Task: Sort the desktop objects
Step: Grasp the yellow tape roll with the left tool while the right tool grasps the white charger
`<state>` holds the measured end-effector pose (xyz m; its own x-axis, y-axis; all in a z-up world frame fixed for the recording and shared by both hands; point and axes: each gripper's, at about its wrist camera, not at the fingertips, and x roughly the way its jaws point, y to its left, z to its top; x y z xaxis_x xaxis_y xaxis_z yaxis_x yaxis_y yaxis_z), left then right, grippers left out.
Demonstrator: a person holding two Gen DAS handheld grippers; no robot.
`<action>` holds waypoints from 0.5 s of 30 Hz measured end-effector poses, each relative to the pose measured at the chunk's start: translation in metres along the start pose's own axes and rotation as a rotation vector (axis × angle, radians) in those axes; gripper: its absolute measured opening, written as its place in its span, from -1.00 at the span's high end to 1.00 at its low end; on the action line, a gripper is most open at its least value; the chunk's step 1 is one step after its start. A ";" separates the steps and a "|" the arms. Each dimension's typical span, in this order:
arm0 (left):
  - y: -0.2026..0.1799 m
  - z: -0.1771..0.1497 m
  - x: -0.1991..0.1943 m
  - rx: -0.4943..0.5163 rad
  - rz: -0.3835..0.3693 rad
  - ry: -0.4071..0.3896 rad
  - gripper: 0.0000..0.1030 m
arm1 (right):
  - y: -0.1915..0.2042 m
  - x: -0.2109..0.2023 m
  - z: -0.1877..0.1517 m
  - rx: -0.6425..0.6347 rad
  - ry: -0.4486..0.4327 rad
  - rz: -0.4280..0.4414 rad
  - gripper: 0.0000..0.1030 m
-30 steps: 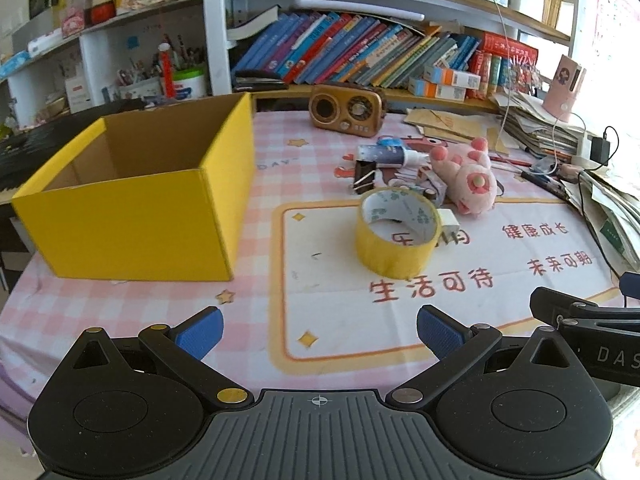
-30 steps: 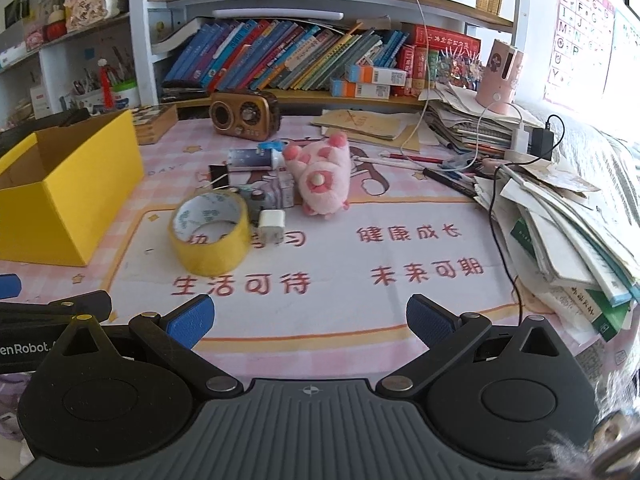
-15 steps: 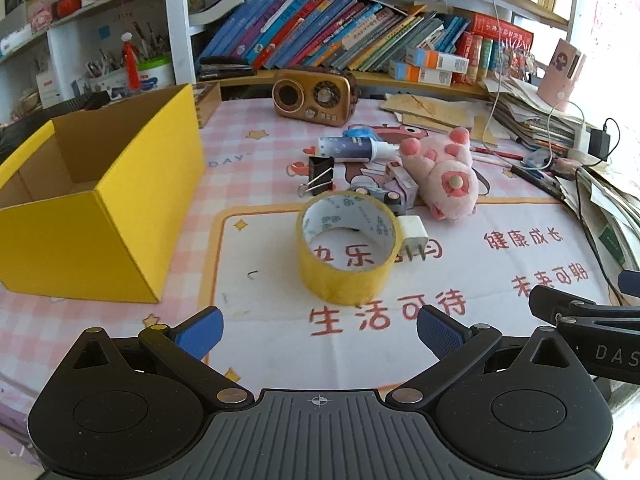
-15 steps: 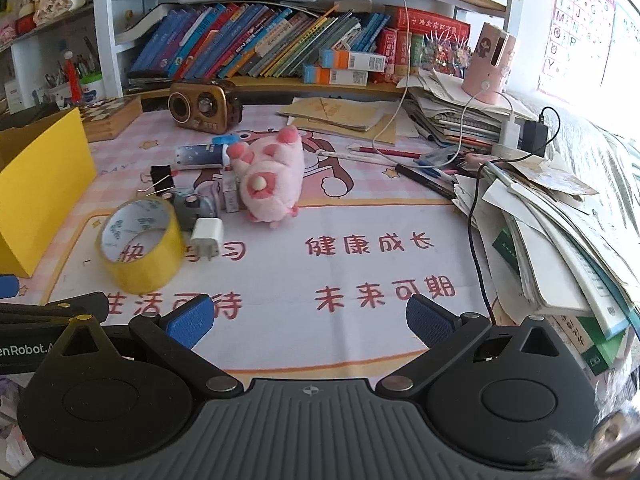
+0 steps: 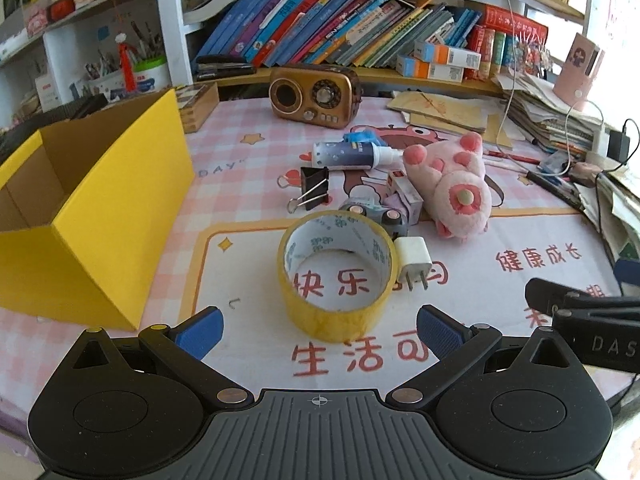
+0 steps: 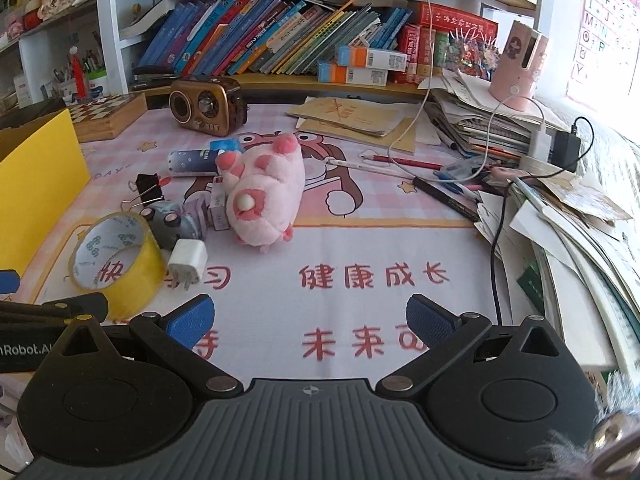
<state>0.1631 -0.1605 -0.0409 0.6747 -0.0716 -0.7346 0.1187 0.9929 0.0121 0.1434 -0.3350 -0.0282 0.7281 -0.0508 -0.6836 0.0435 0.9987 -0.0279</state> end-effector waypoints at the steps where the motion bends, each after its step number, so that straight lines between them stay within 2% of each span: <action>1: -0.001 0.001 0.002 0.004 0.003 -0.001 -1.00 | -0.001 0.002 0.002 -0.002 -0.001 0.002 -1.00; 15: -0.007 0.017 0.037 0.034 0.013 -0.004 -0.96 | -0.004 0.028 0.022 -0.049 0.005 0.060 -1.00</action>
<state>0.1996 -0.1722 -0.0568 0.6793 -0.0588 -0.7315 0.1341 0.9899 0.0450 0.1782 -0.3404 -0.0312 0.7251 0.0090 -0.6886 -0.0335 0.9992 -0.0223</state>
